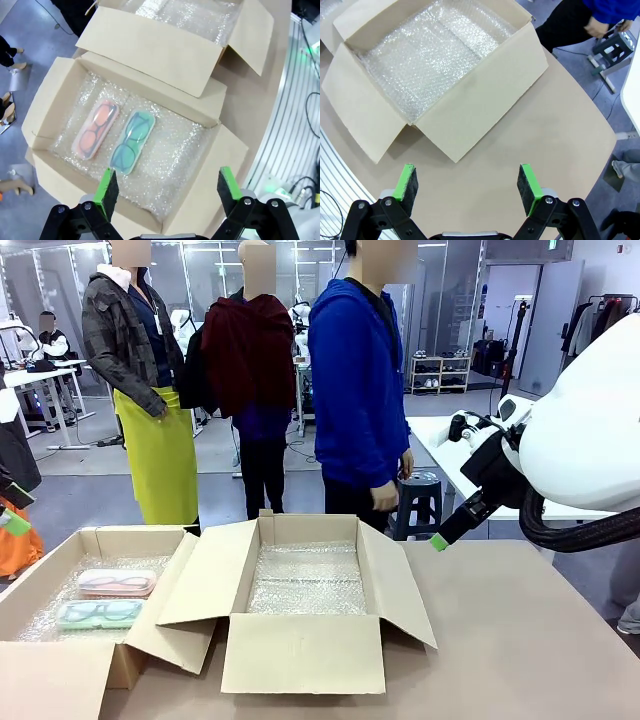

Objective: Pack the glasses set securely to prepare it for shipping.
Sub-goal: Position the Package Box on the left side of the table.

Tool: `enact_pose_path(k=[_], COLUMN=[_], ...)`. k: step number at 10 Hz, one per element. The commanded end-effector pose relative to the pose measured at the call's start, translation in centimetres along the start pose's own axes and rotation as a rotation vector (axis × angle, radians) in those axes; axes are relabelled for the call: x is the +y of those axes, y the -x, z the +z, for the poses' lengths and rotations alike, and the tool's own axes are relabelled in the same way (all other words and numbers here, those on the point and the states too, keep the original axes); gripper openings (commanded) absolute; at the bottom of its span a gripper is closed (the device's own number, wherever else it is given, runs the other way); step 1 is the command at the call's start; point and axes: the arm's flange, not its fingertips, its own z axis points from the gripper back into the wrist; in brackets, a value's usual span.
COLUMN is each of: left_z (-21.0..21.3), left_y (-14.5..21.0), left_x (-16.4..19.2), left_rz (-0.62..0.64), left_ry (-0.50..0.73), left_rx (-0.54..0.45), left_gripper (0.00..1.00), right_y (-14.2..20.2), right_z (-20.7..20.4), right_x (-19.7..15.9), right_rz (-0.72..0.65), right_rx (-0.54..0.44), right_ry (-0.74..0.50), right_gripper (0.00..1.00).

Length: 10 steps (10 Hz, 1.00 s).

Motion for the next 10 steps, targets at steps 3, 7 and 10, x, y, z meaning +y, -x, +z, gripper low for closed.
enact_pose_path(k=[3, 7, 10], left_z=[0.55, 0.55, 0.55], left_y=[-0.07, -0.07, -0.07], left_x=[-0.28, -0.28, -0.28], left_rz=[0.008, 0.008, 0.008], left_ry=[0.003, 0.003, 0.003], left_rx=[0.014, 0.014, 0.014], left_gripper=[1.00, 1.00, 1.00], right_y=[-0.09, -0.09, -0.09], right_z=[-0.08, -0.08, -0.08], right_x=[0.31, 0.31, 0.31], right_rz=[-0.013, -0.013, -0.013], right_rx=[0.001, 0.001, 0.001], right_ry=[0.007, 0.007, 0.007], right_gripper=[1.00, 1.00, 1.00])
